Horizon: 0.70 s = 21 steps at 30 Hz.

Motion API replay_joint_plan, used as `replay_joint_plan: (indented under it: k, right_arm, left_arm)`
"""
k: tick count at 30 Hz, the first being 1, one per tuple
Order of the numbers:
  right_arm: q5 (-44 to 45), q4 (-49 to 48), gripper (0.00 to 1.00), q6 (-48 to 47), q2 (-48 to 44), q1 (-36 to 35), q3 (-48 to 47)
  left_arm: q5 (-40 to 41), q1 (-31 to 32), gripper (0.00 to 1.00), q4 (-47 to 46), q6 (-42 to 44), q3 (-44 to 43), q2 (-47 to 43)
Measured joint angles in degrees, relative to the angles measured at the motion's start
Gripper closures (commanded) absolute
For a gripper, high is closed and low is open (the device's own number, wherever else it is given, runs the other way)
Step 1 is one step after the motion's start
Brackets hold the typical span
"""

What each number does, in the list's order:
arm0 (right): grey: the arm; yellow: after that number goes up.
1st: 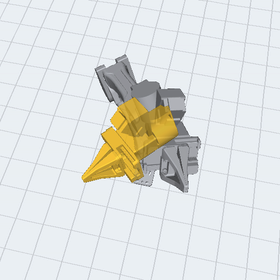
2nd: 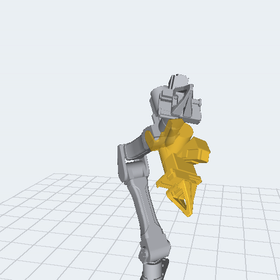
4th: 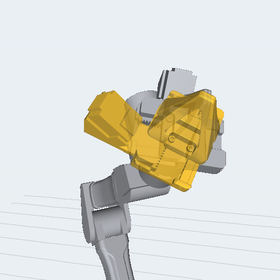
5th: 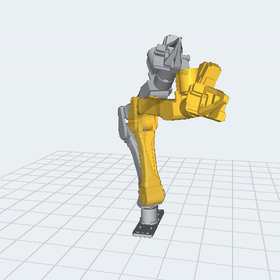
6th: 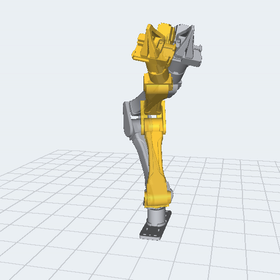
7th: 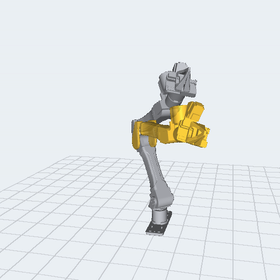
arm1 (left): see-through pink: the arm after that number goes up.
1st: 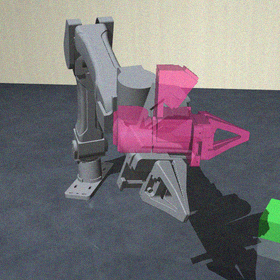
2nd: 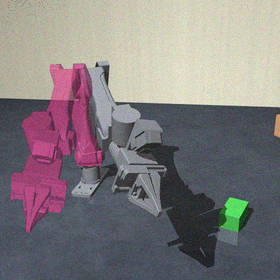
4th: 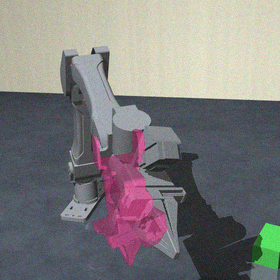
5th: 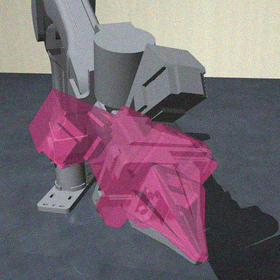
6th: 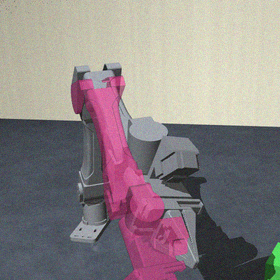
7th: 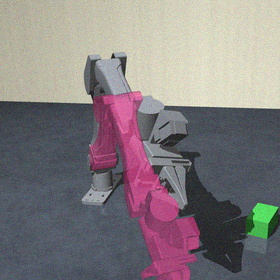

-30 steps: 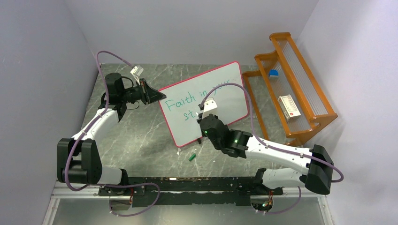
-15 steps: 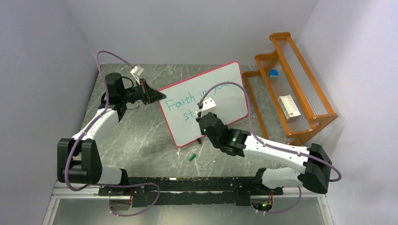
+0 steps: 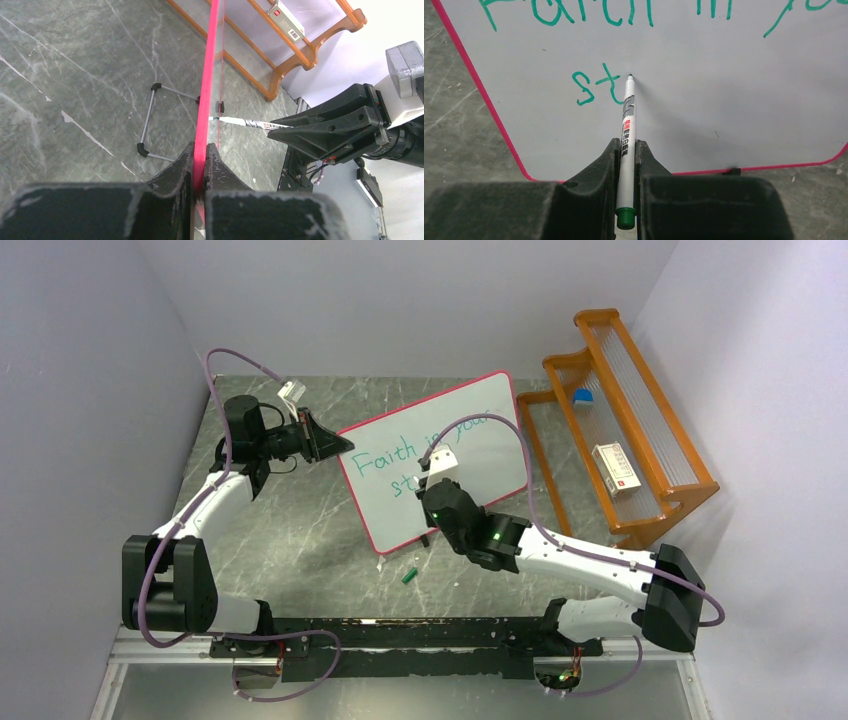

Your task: Write a sentence on the whiteboard

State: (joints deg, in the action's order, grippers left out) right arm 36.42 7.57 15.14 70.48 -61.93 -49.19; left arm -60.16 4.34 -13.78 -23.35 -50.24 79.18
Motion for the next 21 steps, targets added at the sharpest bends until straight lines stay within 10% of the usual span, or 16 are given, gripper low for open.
replay_joint_plan:
  k: [21]
  right_arm:
    - [0.04,1.27,1.00,1.36,0.70,0.11,-0.31]
  left_arm:
    - [0.04,0.00,0.95,0.00,0.00,0.00,0.07]
